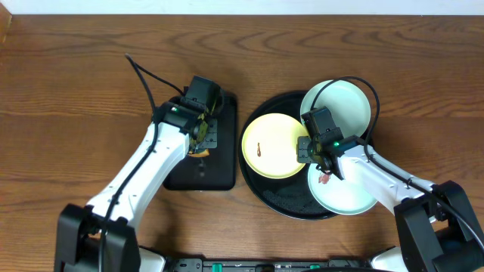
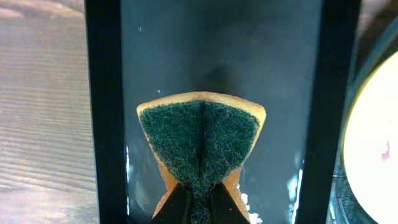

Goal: Clean dirty plates on tray and stack at the side
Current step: 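Carry the sponge with the left gripper toward the yellow plate, then scrub the yellow plate with the sponge while right gripper holds plate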

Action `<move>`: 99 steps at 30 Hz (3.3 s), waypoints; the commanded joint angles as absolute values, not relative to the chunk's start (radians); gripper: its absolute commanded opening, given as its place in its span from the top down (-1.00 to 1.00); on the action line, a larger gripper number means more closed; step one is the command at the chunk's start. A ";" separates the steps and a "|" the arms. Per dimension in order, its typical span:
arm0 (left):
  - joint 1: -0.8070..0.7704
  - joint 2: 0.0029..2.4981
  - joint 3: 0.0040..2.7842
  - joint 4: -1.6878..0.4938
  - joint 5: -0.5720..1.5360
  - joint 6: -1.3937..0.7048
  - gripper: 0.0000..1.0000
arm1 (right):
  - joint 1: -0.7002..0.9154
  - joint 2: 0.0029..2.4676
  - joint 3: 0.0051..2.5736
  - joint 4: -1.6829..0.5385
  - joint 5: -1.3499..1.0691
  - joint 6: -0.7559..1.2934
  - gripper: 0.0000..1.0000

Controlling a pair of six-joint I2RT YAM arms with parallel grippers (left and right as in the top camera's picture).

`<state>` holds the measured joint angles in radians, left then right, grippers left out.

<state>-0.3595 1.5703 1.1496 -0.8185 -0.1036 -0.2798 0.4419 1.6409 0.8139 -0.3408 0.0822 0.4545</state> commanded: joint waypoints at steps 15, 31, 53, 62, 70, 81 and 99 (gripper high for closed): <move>-0.319 1.704 1.473 -1.073 -0.011 -0.244 0.85 | 0.444 1.645 0.809 -0.339 0.081 0.440 0.76; -0.464 1.736 1.453 -0.955 -0.007 -0.211 0.85 | 0.444 1.645 0.809 -0.340 0.081 0.440 0.78; -0.576 1.828 1.324 -0.710 0.128 -0.339 0.85 | 0.444 1.645 0.809 -0.339 0.080 0.432 0.78; -0.604 1.915 1.324 -0.669 0.127 -0.340 0.85 | 0.444 1.645 0.810 -0.339 0.078 0.429 0.79; -0.604 1.963 1.324 -0.628 0.120 -0.343 0.85 | 0.444 1.645 0.810 -0.339 0.078 0.429 0.79; -0.604 2.035 1.324 -0.588 0.112 -0.362 0.85 | 0.444 1.645 0.810 -0.339 0.078 0.429 0.80; -0.610 2.060 1.310 -0.614 0.124 -0.404 0.84 | 0.444 1.645 0.810 -0.339 0.078 0.429 0.86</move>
<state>-0.6064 2.0045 1.3338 -0.6292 0.1326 -0.3801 0.4419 1.6409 0.8139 -0.3401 0.0788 0.4377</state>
